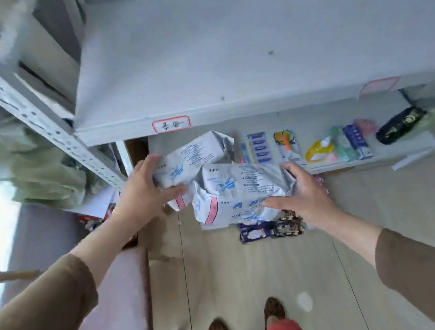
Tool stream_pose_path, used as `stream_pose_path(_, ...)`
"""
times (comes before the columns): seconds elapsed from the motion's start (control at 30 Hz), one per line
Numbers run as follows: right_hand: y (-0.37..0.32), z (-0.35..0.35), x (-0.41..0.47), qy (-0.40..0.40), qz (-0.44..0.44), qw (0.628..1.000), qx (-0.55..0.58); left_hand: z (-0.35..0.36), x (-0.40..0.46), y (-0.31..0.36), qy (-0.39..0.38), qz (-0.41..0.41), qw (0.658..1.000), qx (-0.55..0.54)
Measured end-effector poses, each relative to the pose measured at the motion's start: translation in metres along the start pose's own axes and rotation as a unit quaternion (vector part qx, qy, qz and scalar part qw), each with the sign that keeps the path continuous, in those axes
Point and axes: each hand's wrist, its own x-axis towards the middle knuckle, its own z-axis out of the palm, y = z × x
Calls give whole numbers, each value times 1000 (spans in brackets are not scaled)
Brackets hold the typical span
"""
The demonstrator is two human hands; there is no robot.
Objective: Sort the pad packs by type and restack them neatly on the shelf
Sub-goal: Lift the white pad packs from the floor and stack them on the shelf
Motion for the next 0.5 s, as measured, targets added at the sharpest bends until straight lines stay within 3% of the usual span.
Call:
stream_pose_path(0.23, -115, -51, 70, -3, -82, 993, 90, -116, 78, 102, 55, 46, 996, 50)
stream_pose_path(0.5, -133, -89, 200, -6, -102, 991, 89, -122, 227, 136, 82, 3, 996, 35)
